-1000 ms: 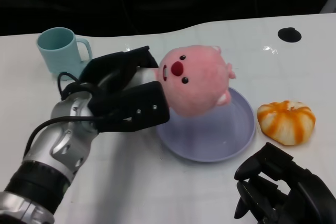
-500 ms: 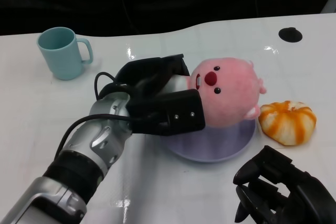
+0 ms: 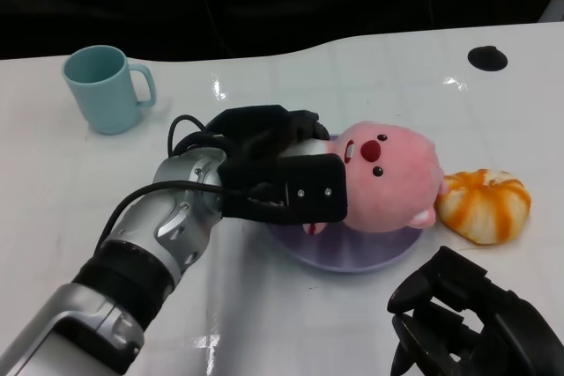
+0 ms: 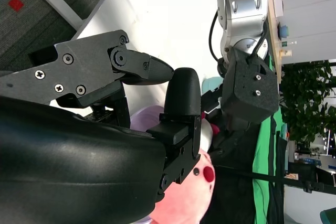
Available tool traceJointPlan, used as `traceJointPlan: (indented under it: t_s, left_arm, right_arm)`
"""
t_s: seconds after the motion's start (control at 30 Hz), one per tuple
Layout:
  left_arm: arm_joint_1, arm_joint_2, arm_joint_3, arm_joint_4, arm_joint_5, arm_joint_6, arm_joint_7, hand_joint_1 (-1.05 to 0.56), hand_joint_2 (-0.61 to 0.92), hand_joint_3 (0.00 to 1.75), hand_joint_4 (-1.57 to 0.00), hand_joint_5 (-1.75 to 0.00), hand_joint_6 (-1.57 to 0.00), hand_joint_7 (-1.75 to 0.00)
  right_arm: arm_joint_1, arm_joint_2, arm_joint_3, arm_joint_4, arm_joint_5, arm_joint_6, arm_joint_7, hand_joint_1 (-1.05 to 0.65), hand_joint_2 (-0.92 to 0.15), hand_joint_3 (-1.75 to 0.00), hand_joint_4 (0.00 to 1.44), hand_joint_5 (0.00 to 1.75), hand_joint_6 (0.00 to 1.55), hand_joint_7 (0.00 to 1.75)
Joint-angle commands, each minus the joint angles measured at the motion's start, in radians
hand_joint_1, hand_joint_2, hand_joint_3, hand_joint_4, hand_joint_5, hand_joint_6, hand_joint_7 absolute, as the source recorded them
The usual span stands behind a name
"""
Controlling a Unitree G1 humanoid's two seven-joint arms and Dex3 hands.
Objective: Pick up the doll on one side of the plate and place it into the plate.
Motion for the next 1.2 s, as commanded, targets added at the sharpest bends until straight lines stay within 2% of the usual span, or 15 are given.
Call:
traceJointPlan:
  t_s: [0.03, 0.17, 0.27, 0.5, 0.73, 1.2]
  left_arm:
    - [-0.019, 0.033, -0.017, -0.038, 0.019, 0.012, -0.047, -0.52, 0.92, 0.35, -0.32, -0.32, -0.32, 0.00]
    - [-0.012, 0.053, -0.031, -0.075, 0.032, 0.018, -0.090, -0.72, 0.92, 0.45, -0.09, -0.17, -0.12, 0.00]
    - [-0.007, 0.067, -0.042, -0.092, 0.043, 0.012, -0.099, -0.83, 0.92, 0.52, -0.02, -0.10, -0.06, 0.00]
    - [0.006, 0.116, -0.061, -0.141, 0.067, -0.019, -0.108, -1.02, 0.92, 0.59, 0.00, -0.01, -0.02, 0.00]
    - [0.053, 0.163, -0.029, -0.232, 0.051, -0.029, -0.120, -1.04, 0.92, 0.59, -0.01, 0.00, -0.02, 0.00]
    - [0.308, 0.305, 0.139, -0.550, -0.096, -0.133, -0.135, -0.96, 0.92, 0.56, -0.08, -0.05, -0.04, -0.02]
  right_arm:
    - [0.000, -0.007, -0.003, -0.013, -0.007, -0.014, -0.003, -0.35, -0.91, -0.54, 0.59, 1.73, 0.48, 1.61]
    - [0.001, -0.009, -0.006, -0.016, -0.004, -0.010, -0.002, -0.35, -0.90, -0.55, 0.59, 1.73, 0.49, 1.61]
    - [0.002, -0.011, -0.008, -0.015, -0.001, -0.013, 0.002, -0.34, -0.91, -0.56, 0.59, 1.73, 0.48, 1.60]
    - [0.004, -0.013, -0.009, -0.011, -0.005, -0.020, 0.000, -0.34, -0.91, -0.56, 0.58, 1.72, 0.48, 1.60]
    - [0.004, -0.014, -0.012, -0.010, 0.003, -0.020, 0.003, -0.33, -0.91, -0.56, 0.58, 1.72, 0.48, 1.61]
    - [0.002, -0.010, -0.010, -0.006, 0.002, -0.022, 0.005, -0.33, -0.91, -0.56, 0.58, 1.73, 0.48, 1.60]
